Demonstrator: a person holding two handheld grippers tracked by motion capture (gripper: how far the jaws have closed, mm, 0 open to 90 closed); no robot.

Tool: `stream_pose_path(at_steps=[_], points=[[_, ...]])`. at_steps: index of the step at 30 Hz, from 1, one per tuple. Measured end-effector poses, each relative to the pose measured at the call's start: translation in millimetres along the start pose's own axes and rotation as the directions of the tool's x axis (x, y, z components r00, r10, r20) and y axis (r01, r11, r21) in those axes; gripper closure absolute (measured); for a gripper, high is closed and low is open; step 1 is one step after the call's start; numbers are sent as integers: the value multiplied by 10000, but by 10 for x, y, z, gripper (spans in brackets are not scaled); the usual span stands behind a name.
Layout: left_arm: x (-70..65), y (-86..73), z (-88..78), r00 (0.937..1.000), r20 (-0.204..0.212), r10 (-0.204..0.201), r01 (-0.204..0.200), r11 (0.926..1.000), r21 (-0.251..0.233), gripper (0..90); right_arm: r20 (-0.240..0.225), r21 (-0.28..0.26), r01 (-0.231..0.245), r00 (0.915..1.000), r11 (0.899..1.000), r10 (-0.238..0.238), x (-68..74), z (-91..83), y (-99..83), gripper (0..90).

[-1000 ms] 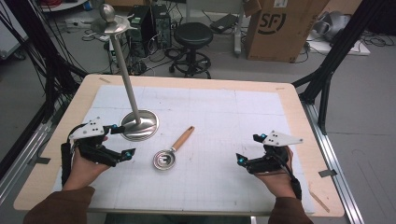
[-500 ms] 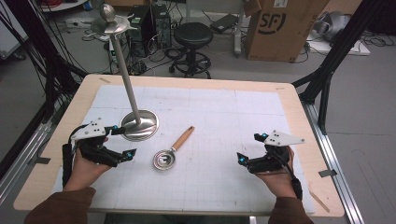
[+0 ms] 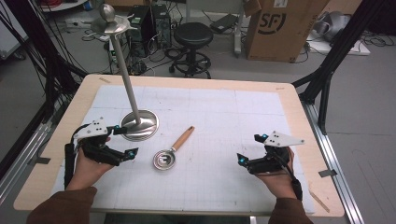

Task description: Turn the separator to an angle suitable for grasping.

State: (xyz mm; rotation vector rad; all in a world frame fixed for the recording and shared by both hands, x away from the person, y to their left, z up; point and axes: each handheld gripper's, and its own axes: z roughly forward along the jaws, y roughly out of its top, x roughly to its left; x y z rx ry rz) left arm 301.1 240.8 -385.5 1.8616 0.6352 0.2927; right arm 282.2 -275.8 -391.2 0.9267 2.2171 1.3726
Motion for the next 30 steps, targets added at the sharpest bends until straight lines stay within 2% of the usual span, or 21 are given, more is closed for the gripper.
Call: stream_pose_path(at_steps=[15, 30], points=[[-78, 105, 348, 9989, 425, -197, 181, 9991, 384, 64, 4, 39, -81, 10000, 10000, 81, -7, 14, -7, 10], [-144, 323, 727, 9989, 463, 112, -163, 9939, 1095, 64, 73, 133, -115, 9999, 9998, 114, -32, 17, -27, 10]])
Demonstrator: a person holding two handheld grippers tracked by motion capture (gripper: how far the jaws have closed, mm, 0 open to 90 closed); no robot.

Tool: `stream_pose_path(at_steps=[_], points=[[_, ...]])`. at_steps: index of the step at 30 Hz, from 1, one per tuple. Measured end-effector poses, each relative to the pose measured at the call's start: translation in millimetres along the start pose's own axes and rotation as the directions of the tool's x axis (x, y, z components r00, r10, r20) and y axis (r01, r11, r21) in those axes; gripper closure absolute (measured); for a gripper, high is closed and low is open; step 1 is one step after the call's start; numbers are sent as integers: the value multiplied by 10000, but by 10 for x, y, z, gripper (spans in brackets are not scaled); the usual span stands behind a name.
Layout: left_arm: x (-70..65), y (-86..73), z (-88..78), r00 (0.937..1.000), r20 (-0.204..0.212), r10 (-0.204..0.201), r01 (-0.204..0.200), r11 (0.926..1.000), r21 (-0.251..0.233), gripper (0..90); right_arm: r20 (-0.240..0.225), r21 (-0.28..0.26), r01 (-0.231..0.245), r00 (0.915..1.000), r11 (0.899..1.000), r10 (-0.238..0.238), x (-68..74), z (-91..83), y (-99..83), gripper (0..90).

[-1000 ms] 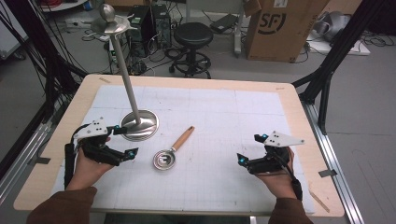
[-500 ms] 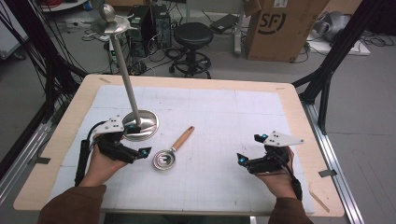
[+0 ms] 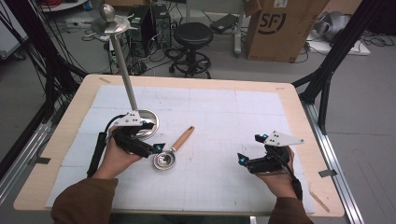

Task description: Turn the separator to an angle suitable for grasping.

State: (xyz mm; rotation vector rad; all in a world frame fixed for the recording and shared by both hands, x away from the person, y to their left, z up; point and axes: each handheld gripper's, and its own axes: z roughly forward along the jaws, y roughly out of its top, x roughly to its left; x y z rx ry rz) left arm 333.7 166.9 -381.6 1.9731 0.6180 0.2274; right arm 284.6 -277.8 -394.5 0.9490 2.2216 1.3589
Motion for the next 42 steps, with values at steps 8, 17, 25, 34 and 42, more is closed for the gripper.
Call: stream_pose_path(at_steps=[8, 17, 25, 34, 42], points=[[38, 100, 188, 9999, -105, -124, 128, 9990, 433, 65, 5, 24, -46, 10000, 10000, 46, -12, 2, -7, 10], [27, 186, 314, 10000, -62, -35, 40, 9973, 736, 92, 0, 75, -68, 10000, 9999, 68, -30, 15, -23, 10], [9, 211, 453, 9999, -131, -4, 21, 9923, 1241, 106, -2, 83, -108, 9999, 9999, 108, -32, 16, -30, 10], [11, 161, 568, 9992, -403, 66, 9, 9833, 1820, 126, -6, 131, -127, 9999, 9998, 127, -38, 17, -40, 10], [32, 115, 659, 9993, -386, 6, 81, 9748, 2229, 166, -16, 194, -99, 9999, 9998, 100, -32, 24, -44, 10]])
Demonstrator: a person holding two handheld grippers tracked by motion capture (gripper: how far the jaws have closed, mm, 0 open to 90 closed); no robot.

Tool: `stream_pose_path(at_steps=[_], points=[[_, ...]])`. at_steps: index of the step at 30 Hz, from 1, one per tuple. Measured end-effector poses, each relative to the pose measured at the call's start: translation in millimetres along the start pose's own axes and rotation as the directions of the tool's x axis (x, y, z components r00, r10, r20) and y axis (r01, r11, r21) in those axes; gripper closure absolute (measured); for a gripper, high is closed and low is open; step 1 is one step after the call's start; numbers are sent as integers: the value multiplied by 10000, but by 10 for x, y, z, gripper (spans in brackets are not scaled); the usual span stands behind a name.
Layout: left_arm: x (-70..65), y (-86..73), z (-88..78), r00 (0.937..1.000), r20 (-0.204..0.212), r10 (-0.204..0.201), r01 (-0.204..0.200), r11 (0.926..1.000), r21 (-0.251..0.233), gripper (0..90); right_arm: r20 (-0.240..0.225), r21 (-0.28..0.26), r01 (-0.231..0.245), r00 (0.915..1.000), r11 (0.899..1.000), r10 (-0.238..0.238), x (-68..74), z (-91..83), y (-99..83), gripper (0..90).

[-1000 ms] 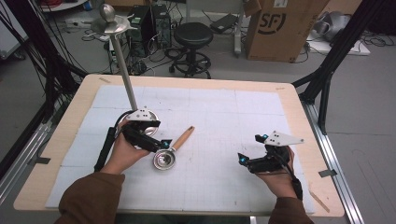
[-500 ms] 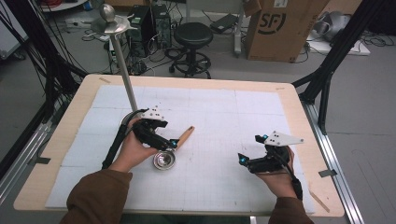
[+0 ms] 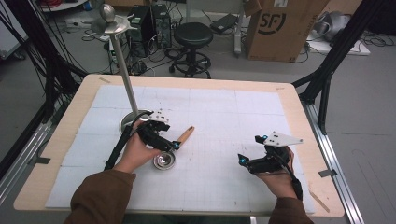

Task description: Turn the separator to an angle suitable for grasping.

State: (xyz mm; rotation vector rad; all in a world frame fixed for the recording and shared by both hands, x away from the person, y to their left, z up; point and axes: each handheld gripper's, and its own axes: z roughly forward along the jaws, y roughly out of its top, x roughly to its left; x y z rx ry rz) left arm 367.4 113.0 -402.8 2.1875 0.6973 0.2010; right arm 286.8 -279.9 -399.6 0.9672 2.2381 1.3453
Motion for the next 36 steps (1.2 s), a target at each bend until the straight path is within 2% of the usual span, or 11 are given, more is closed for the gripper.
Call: stream_pose_path(at_steps=[8, 11, 16, 21, 24, 30, 36], points=[[4, -39, 112, 10000, -27, -66, 67, 9987, 509, 218, 27, 59, -7, 10000, 10000, 7, -13, 4, -19, 10], [-1, -82, 178, 10000, 63, 9, -15, 9955, 952, 268, 14, 58, -36, 10000, 10000, 36, -19, -6, -22, 10], [-10, -102, 217, 10000, 54, -26, 20, 9939, 1101, 317, 18, 45, -46, 10000, 10000, 46, -22, -10, -25, 10], [-25, -113, 239, 10000, -68, 56, -46, 9917, 1285, 414, -24, 93, -58, 10000, 9999, 58, -16, -6, -26, 10], [-26, -127, 253, 10000, -39, -45, 50, 9896, 1438, 459, -63, 104, 28, 10000, 9999, -27, -14, 2, -28, 10], [-58, -139, 294, 9998, 6, 184, -183, 9855, 1687, 546, -67, 155, 11, 10000, 9999, -10, -13, 7, -31, 10], [-65, -137, 296, 9994, -26, 349, -339, 9840, 1748, 581, -70, 212, 11, 10000, 9998, -9, -16, 18, -39, 10]])
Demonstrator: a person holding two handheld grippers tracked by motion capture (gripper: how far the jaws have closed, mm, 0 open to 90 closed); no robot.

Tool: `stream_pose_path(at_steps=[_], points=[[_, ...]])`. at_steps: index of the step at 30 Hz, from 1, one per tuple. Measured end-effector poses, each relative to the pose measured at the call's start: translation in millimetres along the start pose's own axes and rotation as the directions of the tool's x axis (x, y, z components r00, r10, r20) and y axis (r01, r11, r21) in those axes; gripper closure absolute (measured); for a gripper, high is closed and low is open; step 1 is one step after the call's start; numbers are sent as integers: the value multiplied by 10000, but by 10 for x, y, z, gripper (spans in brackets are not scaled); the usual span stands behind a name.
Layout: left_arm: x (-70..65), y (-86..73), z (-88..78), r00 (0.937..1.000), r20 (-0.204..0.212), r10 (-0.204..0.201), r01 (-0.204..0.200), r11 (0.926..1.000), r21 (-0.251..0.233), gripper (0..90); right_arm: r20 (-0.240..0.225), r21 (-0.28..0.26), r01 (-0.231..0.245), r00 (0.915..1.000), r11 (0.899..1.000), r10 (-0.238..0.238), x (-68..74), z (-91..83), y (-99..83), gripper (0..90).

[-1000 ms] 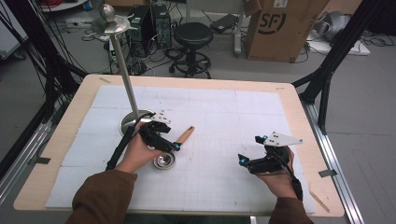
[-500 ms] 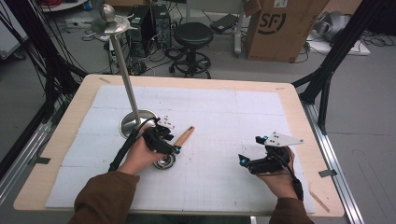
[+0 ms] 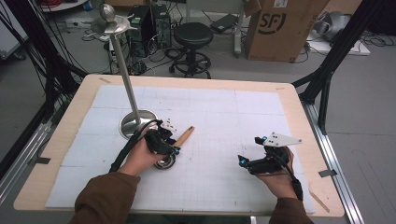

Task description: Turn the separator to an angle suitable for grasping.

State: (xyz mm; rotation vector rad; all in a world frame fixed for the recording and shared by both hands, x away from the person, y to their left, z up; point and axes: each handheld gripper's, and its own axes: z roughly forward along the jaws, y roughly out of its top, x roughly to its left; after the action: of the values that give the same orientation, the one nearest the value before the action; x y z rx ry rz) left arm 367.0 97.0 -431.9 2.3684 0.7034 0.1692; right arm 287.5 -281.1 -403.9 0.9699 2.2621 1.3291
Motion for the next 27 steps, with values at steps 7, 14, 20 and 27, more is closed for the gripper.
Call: stream_pose_path(at_steps=[7, 14, 20, 27], points=[[-3, 2, -15, 9999, 129, 96, -95, 9999, -45, 614, 7, 33, 9, 10000, 10000, -9, -5, 7, -7, 10], [-43, 9, -11, 9990, 378, 258, -257, 9997, -32, 639, 17, 44, -23, 10000, 10000, 23, -1, 10, -7, 10], [-55, 14, -11, 9986, 421, 320, -322, 9995, 27, 642, -9, 63, -77, 10000, 10000, 77, 0, 11, -7, 10], [-65, 18, 8, 9983, 491, 313, -323, 9993, 187, 597, 17, 42, -42, 10000, 10000, 42, -8, 13, -7, 10]])
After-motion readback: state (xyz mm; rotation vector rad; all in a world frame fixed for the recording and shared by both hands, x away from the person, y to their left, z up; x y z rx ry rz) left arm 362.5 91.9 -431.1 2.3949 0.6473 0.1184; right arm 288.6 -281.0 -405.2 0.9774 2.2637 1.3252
